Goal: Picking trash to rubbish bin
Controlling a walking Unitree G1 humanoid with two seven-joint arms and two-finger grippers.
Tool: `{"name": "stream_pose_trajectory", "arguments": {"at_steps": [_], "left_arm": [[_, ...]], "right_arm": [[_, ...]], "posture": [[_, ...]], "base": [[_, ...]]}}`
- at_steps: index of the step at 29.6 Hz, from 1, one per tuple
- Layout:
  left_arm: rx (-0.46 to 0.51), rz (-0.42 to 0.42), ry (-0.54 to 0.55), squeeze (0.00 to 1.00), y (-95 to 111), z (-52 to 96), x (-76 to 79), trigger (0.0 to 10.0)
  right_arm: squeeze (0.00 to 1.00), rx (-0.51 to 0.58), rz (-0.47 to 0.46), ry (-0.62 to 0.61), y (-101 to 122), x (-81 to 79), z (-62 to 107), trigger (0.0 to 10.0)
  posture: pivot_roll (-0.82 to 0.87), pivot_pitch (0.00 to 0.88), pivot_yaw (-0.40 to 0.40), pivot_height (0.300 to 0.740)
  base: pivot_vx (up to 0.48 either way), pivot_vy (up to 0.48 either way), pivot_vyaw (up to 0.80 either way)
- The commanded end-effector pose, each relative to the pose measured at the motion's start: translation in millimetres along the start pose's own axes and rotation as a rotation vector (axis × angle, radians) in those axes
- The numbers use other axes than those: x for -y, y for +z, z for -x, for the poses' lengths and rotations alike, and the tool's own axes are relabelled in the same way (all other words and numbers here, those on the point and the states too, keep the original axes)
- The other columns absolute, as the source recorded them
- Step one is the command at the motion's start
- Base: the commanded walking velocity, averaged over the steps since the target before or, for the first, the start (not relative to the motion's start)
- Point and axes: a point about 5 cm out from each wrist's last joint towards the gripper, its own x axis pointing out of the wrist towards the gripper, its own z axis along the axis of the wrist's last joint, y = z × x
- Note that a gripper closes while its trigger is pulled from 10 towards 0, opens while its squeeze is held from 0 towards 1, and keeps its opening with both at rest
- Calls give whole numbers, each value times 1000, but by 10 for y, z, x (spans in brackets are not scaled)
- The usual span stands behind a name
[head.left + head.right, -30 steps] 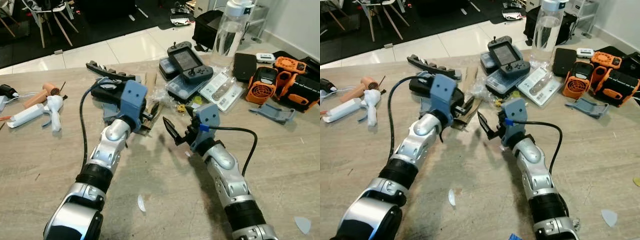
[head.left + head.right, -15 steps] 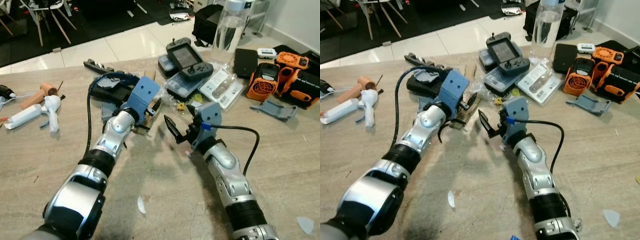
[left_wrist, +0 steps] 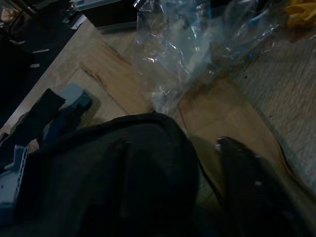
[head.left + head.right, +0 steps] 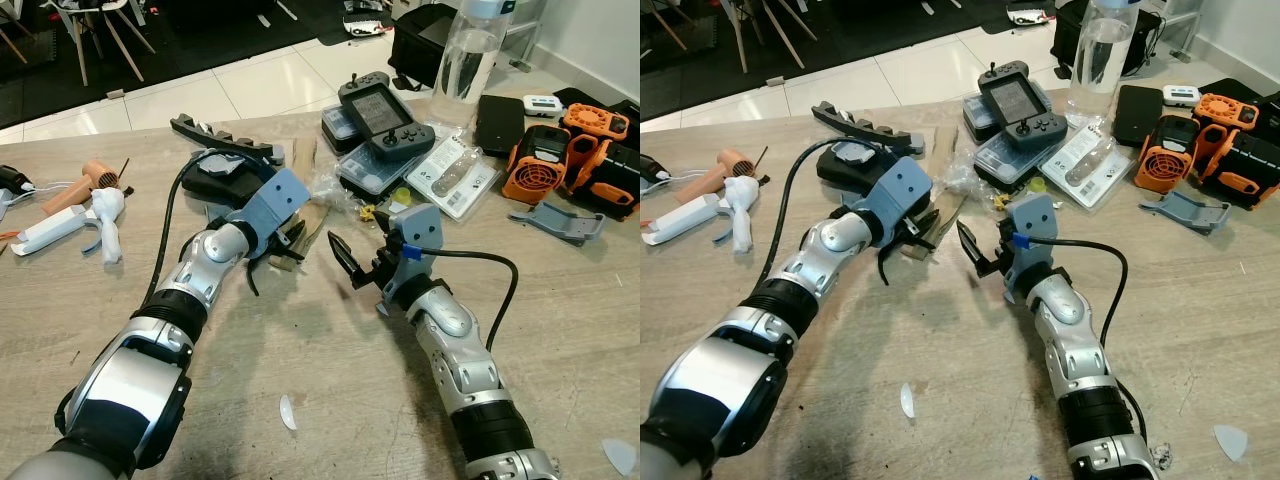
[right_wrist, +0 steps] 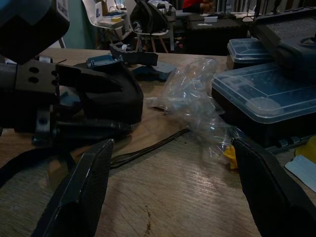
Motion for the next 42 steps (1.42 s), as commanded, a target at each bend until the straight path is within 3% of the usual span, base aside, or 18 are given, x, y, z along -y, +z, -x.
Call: {"name": "stream_pose_trajectory", "arguments": {"at_steps": [1, 7, 23, 30, 32, 33, 38, 39, 41, 42], "left_arm": [[-46, -7, -40, 0, -115, 36, 2, 0], [-60, -8, -147, 0, -139, 36, 88, 0], [-56, -15, -257, 0, -149, 58, 131, 0], [-51, 39, -450, 0, -170, 142, 186, 0], [-46, 61, -503, 0, -182, 190, 182, 0], [-44, 83, -575, 0, -223, 315, 148, 0], [-60, 79, -602, 0, -285, 437, 106, 0], [-78, 85, -617, 0, -344, 565, 60, 0], [-86, 92, -630, 0, -368, 640, 41, 0], [-95, 103, -660, 0, -389, 762, 24, 0]], "right_arm": [[0, -14, -19, 9, -33, -36, 1, 10000], [0, -16, -21, 6, -34, -30, -5, 10000], [0, -21, -26, 1, -49, -23, -7, 10000], [0, -15, -29, -2, -34, -18, -9, 10000], [0, -12, -32, -4, -31, -17, -9, 10000], [0, -4, -40, -8, -20, -12, -7, 10000], [0, 2, -49, -12, -14, -11, -2, 10000], [0, 4, -54, -12, -15, -14, -1, 10000], [0, 4, -56, -11, -17, -18, 0, 10000], [0, 4, -59, -9, -19, -23, -1, 10000]], "posture": [[-2, 250, 105, 740], [0, 248, 105, 740], [2, 246, 106, 740], [5, 242, 109, 740], [9, 241, 111, 740], [9, 241, 113, 740], [11, 243, 115, 740], [18, 241, 113, 740], [18, 241, 113, 740], [21, 241, 111, 740]], "base": [[0, 0, 0], [0, 0, 0], [0, 0, 0], [0, 0, 0], [0, 0, 0], [0, 0, 0], [0, 0, 0], [0, 0, 0], [0, 0, 0], [0, 0, 0]]}}
